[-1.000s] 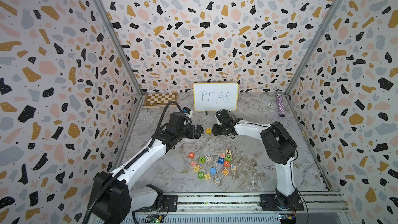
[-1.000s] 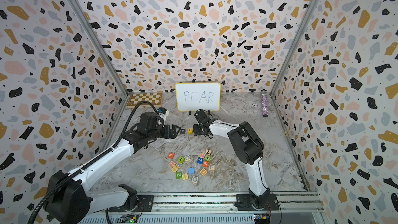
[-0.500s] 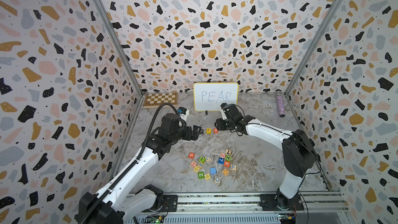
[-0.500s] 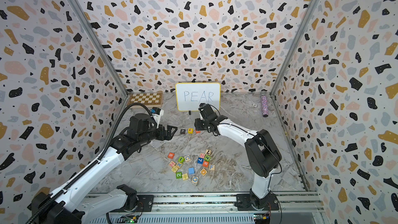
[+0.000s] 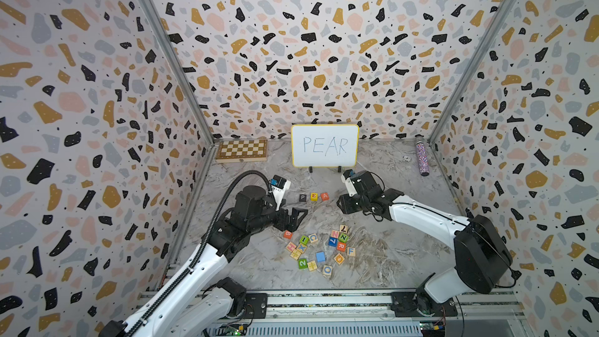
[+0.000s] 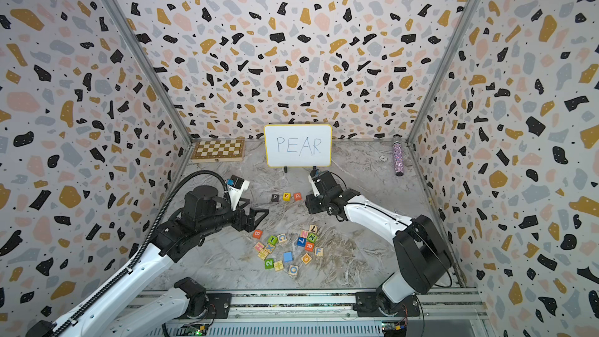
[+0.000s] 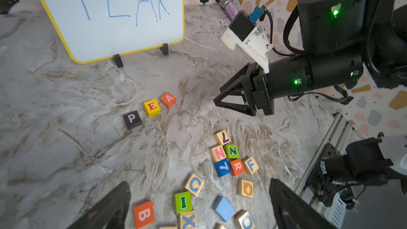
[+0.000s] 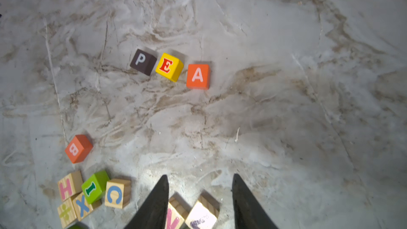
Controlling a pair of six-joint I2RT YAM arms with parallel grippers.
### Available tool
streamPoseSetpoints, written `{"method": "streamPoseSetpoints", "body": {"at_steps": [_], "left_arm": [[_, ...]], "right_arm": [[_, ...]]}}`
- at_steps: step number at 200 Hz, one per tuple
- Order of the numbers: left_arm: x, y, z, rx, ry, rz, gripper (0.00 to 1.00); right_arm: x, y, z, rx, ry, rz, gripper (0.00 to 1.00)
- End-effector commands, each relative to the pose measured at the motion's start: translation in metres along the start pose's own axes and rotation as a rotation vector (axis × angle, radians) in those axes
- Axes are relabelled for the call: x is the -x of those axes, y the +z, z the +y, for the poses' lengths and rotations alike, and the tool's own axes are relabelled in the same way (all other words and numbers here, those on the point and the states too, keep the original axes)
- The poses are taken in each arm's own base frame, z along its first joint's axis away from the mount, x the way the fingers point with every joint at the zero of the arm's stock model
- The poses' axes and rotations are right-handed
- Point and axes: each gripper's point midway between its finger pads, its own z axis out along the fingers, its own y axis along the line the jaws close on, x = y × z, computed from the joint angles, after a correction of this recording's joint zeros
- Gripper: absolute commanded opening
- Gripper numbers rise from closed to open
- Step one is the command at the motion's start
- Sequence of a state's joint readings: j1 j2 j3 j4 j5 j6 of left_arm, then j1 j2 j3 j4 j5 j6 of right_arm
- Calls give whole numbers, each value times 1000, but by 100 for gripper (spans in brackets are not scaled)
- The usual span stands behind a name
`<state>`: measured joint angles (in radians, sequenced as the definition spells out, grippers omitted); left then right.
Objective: Spell the uppercase word “pear” with letter blocks
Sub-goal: Place the letter block at the center of the board, then pick up the letter block from the center of the board.
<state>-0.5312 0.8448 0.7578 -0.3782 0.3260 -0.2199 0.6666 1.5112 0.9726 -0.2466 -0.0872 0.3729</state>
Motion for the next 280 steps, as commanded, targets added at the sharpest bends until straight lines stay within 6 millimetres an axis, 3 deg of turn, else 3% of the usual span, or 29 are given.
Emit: {"method": "streamPoseSetpoints", "body": {"at_steps": [1,36,73,125,280], "left_arm": [[-20,0,-10,-52,40,39,97],[-56,2,-12,-80,19,92,97],[-82,7,-15,-94,-16,121,96],[-107,11,-27,-120,10,164,96],[-115,14,-20,-87,24,167,96]], "right_arm": [[-22,-15,9,27,-28,32,47],[-63,-20,20,47,-13,107,46],[-106,-16,30,76,27,201,46],[-141,-12,39,88,47,275,46],[-136,10,42,44,29,292,47]]}}
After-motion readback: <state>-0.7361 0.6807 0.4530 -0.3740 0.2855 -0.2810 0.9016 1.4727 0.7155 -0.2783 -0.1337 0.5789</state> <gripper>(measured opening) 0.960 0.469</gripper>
